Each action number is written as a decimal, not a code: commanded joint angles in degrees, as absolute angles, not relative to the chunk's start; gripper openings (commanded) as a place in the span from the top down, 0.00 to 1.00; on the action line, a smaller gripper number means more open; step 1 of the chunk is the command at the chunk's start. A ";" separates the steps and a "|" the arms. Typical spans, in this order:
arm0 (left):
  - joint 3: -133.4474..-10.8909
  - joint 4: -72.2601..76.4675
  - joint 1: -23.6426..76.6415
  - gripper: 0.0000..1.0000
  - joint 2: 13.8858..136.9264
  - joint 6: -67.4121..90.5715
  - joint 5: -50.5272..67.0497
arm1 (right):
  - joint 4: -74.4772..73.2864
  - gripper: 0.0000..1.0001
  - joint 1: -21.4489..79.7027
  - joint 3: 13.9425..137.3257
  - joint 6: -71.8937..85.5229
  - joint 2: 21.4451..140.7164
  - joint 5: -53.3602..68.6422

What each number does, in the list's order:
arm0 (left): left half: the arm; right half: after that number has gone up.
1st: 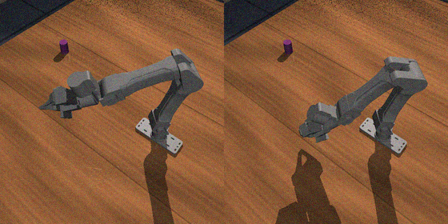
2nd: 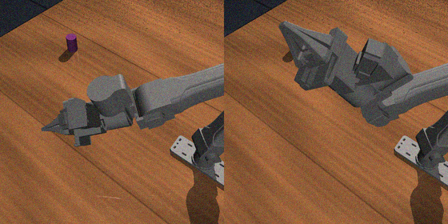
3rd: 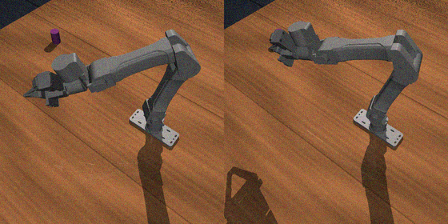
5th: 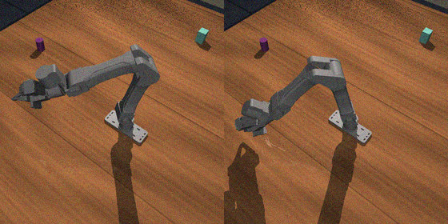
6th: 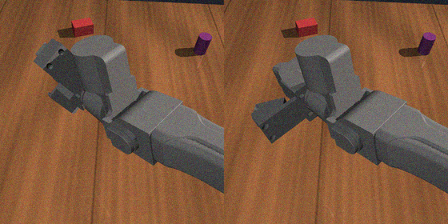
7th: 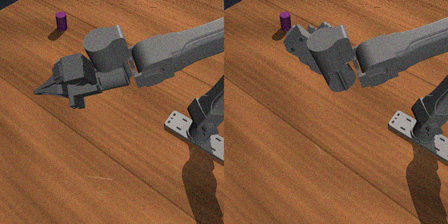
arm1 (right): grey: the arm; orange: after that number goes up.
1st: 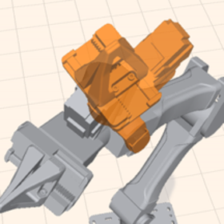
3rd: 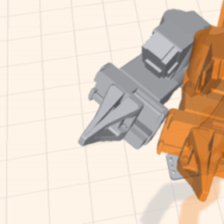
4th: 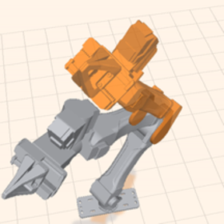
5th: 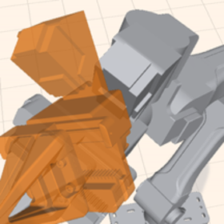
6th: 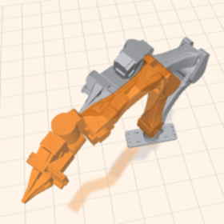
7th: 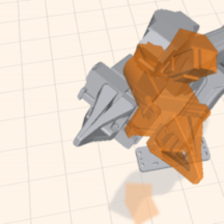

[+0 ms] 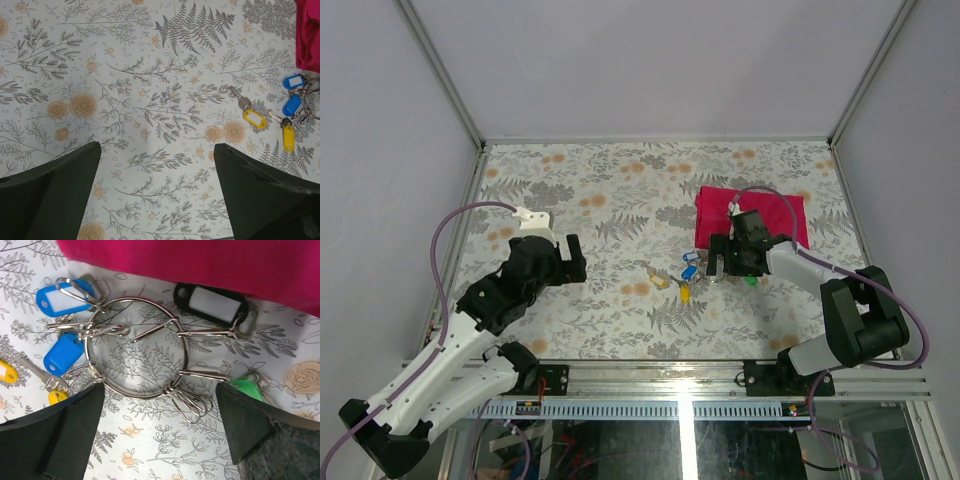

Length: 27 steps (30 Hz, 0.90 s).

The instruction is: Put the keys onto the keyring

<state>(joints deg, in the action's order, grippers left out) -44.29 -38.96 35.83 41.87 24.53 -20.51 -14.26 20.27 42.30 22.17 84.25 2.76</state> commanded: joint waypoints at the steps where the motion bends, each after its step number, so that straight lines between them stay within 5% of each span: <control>1: -44.39 -36.20 35.51 0.00 41.76 24.09 -20.48 | -14.77 0.01 19.99 43.50 19.48 86.21 9.61; 21: -44.39 -36.12 35.51 0.00 42.36 23.93 -19.64 | -19.47 0.01 25.81 41.91 23.96 81.95 18.84; 27: -44.22 -36.10 35.64 0.00 41.89 24.10 -19.57 | -20.81 0.01 28.84 42.56 25.89 80.16 12.25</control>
<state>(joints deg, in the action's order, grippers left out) -44.29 -38.96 35.83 42.48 24.53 -20.21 -18.13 27.66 42.44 24.14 83.66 16.97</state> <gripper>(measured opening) 0.996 0.993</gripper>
